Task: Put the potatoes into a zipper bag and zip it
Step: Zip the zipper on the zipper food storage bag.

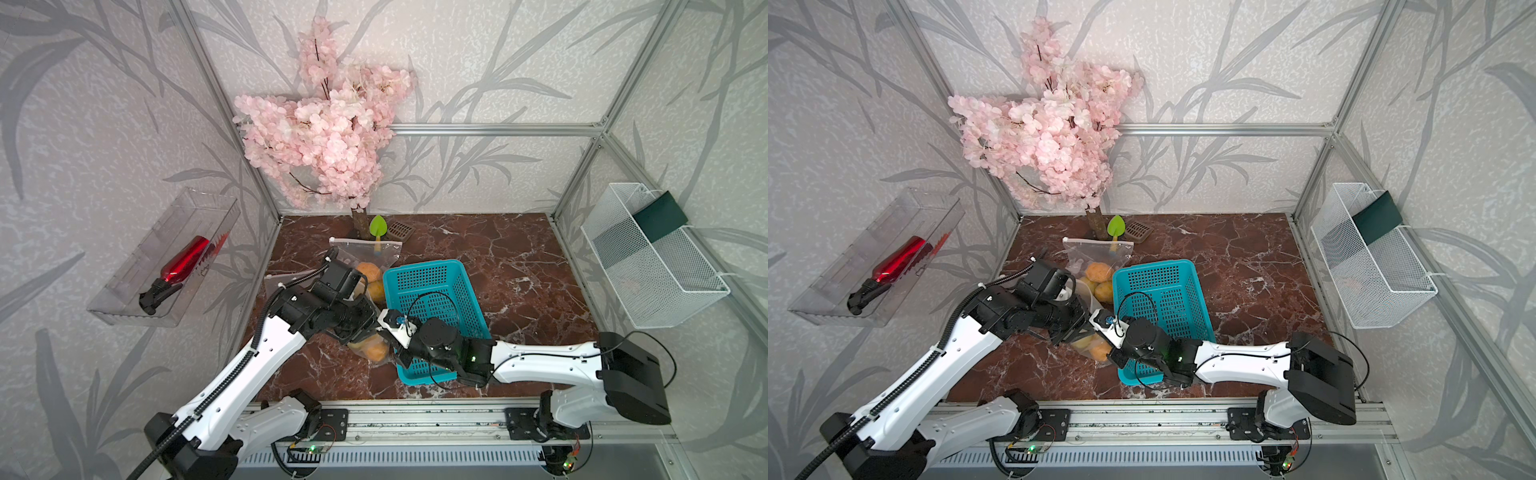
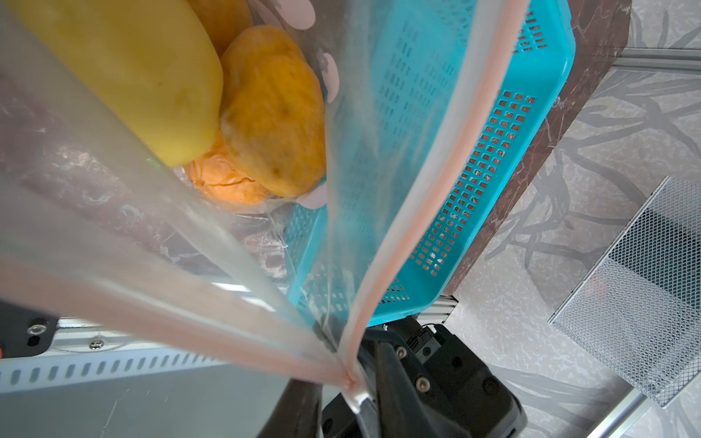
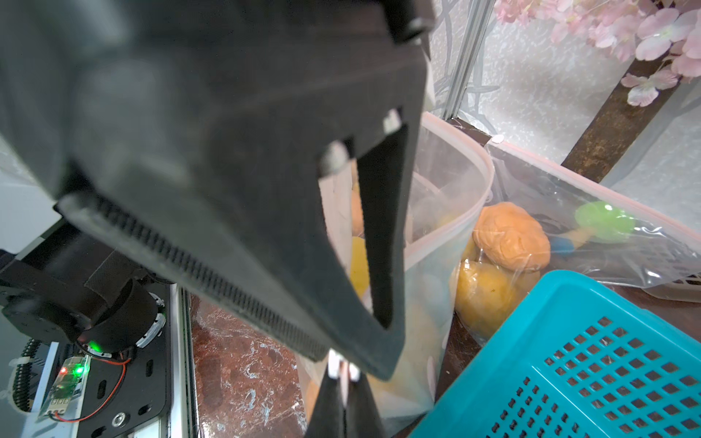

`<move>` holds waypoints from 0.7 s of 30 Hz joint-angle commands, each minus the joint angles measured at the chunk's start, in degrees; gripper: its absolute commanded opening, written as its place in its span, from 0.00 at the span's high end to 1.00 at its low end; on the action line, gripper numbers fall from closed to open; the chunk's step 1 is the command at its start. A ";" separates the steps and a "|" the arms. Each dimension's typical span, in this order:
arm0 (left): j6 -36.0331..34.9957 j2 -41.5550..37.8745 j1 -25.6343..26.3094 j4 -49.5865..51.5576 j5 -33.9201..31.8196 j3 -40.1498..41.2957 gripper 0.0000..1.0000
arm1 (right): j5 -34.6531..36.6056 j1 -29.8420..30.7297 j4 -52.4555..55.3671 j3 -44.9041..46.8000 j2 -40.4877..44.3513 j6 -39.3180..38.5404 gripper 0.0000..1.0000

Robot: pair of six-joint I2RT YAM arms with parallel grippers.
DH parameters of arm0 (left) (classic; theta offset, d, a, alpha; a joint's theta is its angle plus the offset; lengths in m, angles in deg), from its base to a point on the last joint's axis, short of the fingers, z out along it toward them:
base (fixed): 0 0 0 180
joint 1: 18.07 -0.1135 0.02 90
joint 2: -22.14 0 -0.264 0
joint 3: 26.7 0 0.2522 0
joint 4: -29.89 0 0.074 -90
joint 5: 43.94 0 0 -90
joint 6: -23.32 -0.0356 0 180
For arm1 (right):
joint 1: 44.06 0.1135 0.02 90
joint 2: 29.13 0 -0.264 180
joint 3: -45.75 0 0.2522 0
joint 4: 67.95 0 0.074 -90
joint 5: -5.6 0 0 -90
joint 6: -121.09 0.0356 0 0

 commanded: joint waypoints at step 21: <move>-3.34 2.72 -0.45 4.79 -5.73 -4.09 1.00 | 0.67 0.55 -1.69 -0.92 1.56 0.51 1.00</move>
